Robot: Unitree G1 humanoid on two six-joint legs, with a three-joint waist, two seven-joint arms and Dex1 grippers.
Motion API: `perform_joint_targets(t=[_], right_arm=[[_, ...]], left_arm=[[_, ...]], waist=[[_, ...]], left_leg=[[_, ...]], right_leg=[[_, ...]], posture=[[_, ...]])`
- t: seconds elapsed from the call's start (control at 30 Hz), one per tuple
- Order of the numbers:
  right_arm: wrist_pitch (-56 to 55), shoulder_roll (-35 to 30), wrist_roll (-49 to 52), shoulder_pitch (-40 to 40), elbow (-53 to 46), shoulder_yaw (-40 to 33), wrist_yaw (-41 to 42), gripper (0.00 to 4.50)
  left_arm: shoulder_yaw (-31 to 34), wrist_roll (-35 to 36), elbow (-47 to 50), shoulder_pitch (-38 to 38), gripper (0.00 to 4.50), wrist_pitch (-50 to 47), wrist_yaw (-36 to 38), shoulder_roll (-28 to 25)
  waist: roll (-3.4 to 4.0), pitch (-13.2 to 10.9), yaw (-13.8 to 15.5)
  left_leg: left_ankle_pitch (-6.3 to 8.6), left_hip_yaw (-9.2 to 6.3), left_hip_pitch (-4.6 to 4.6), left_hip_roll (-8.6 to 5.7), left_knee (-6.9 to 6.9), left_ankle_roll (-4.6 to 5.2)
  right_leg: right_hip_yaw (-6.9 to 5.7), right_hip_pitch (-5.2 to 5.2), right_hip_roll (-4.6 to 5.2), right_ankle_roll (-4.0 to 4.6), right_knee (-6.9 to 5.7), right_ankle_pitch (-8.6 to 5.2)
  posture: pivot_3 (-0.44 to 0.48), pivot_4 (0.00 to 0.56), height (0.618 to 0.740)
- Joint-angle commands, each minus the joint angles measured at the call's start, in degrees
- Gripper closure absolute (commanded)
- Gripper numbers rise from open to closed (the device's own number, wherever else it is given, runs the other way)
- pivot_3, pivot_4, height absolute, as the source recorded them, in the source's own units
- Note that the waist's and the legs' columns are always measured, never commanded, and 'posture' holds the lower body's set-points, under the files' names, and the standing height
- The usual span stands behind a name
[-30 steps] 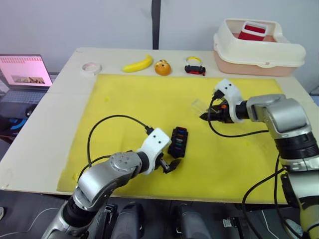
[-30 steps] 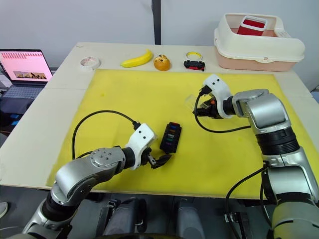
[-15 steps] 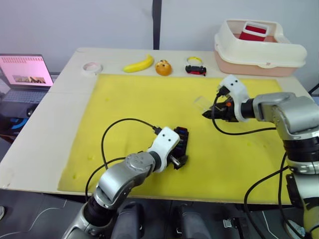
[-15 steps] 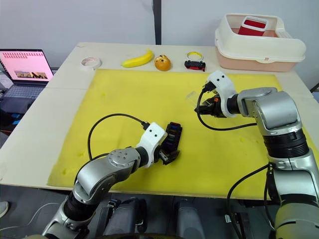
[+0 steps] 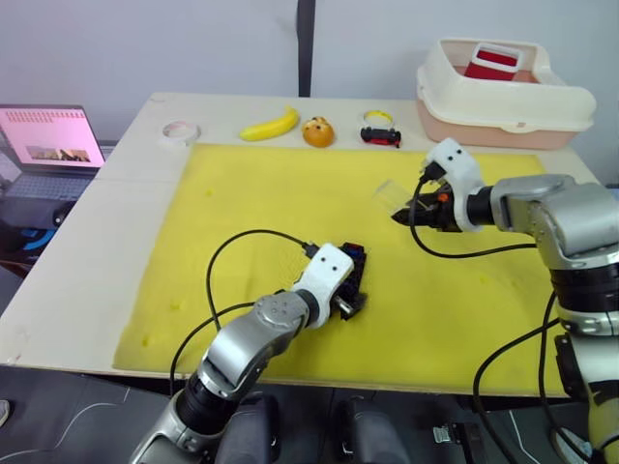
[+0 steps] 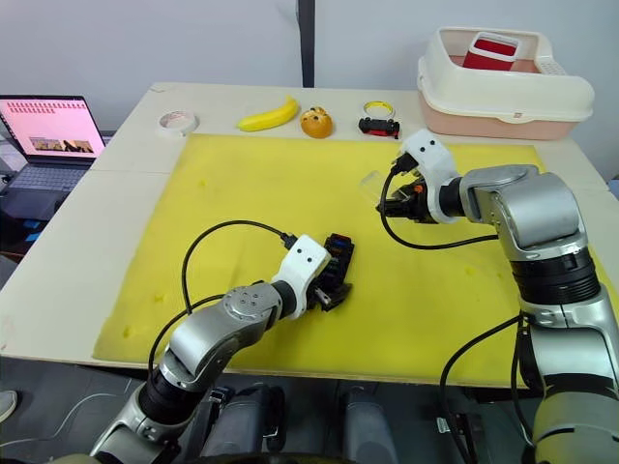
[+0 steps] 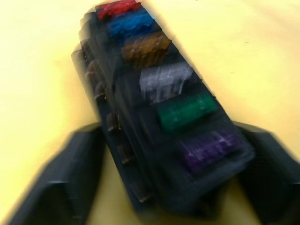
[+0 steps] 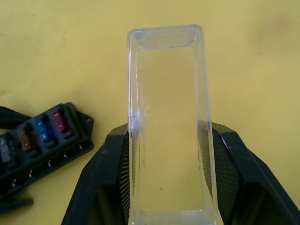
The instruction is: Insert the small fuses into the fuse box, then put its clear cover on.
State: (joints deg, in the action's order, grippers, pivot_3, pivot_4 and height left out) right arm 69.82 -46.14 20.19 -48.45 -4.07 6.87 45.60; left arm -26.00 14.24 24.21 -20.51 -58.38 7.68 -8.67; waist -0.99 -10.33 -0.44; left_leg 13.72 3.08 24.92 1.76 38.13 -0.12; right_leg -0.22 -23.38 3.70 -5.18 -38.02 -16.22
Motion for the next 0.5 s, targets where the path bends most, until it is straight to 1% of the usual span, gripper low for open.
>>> perform_joint_targets(t=[0.03,0.23,0.27,0.37,0.5], right_arm=[[-0.9,-0.7,0.5,-1.3,-2.1,-1.4,-0.2,2.81],[-1.8,-0.4,0.6,-1.5,-1.8,-1.4,-0.4,2.81],[-2.0,-0.5,0.6,-1.5,-1.8,-1.5,-0.4,2.81],[-2.1,-0.9,1.0,-1.0,-2.4,-1.9,-0.2,2.81],[-4.5,-4.7,4.0,1.3,-6.9,-3.2,5.2,2.81]], left_arm=[[2.4,-0.7,0.0,0.8,1.98,-0.9,2.0,-3.0],[4.4,1.2,0.7,0.6,1.98,0.2,8.4,-8.3],[4.7,2.1,0.7,0.5,1.98,0.6,10.7,-9.7],[4.6,3.8,-0.1,-0.4,1.98,4.7,19.1,-15.4],[3.5,5.9,-4.5,-4.2,1.98,17.7,38.4,-24.2]], waist=[[0.0,0.0,-0.1],[0.03,0.0,-0.6],[0.03,0.0,-0.6],[0.04,0.0,-0.6],[0.07,0.0,-0.3]], left_leg=[[0.0,0.0,0.0,0.0,0.0,0.0],[0.0,-0.01,-0.04,0.07,-0.09,0.0],[0.0,-0.01,-0.04,0.08,-0.1,0.0],[0.0,-0.01,-0.05,0.08,-0.13,0.0],[0.0,0.01,-0.06,0.08,-0.17,0.0]], right_leg=[[0.0,0.0,0.0,0.0,0.0,0.0],[0.0,-0.05,-0.09,0.05,-0.01,-0.02],[0.0,-0.05,-0.1,0.07,-0.01,-0.02],[0.0,-0.07,-0.12,0.11,-0.02,-0.05],[-0.02,-0.09,-0.1,0.17,-0.01,-0.08]], posture=[[0.0,0.15,0.74],[0.0,0.15,0.74],[0.0,0.15,0.74],[0.0,0.15,0.74],[0.0,0.15,0.74]])
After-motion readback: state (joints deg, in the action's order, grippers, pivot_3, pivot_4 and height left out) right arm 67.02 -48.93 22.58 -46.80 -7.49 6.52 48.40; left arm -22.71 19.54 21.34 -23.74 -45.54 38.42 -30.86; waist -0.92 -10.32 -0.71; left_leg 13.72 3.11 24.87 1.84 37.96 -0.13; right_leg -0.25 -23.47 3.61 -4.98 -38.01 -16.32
